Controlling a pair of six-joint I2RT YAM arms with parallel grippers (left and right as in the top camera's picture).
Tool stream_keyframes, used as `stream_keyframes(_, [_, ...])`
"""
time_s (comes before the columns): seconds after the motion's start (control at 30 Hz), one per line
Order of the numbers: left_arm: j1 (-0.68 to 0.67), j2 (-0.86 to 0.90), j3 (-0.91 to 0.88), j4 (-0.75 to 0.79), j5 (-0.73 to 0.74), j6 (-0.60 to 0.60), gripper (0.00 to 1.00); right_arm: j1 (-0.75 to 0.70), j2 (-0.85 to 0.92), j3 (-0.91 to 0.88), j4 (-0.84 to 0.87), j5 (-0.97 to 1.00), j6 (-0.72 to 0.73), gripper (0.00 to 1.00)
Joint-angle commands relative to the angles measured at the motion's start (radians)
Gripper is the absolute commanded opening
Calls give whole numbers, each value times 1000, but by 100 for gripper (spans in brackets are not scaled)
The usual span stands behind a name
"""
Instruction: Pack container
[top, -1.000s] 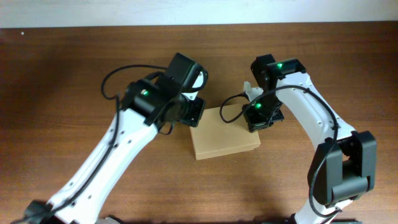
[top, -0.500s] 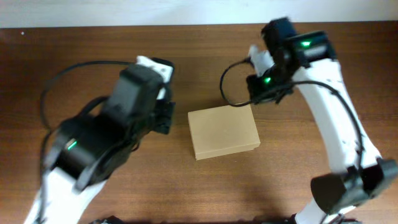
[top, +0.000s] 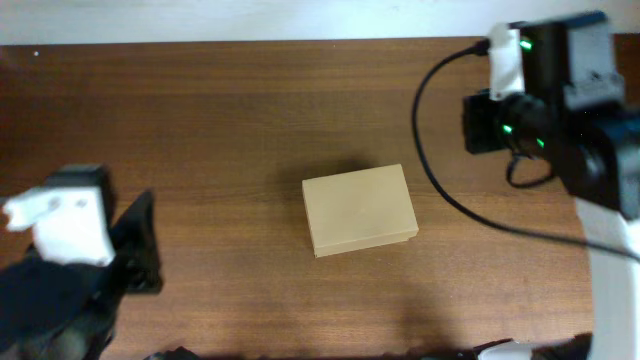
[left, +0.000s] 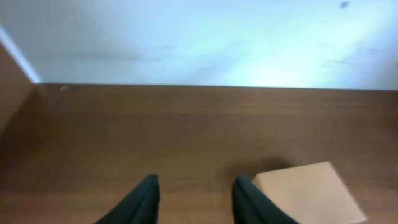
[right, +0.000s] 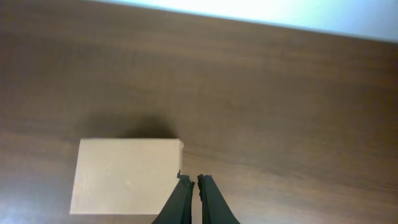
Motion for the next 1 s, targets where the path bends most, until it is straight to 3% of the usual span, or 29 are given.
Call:
stream_keyframes(0.0, [0, -40, 10, -66, -103, -70, 47, 9, -90, 19, 6, 97, 18, 7])
stream_keyframes(0.13, [0, -66, 10, -117, -108, -84, 66, 9, -200, 19, -5, 156, 18, 7])
stream_keyframes(0.23, [0, -78, 10, -123, -138, -84, 73, 9, -274, 19, -26, 202, 19, 8])
stream_keyframes(0.4, [0, -96, 29, -135, -183, -84, 74, 9, -402, 19, -101, 295, 45, 10])
stream_keyframes(0.67, [0, -118, 80, -157, -258, -84, 75, 8, -586, -17, -179, 311, 41, 25])
stream_keyframes(0.97, [0, -135, 112, -172, -380, -84, 83, 7, -780, -227, -179, 381, 87, 34])
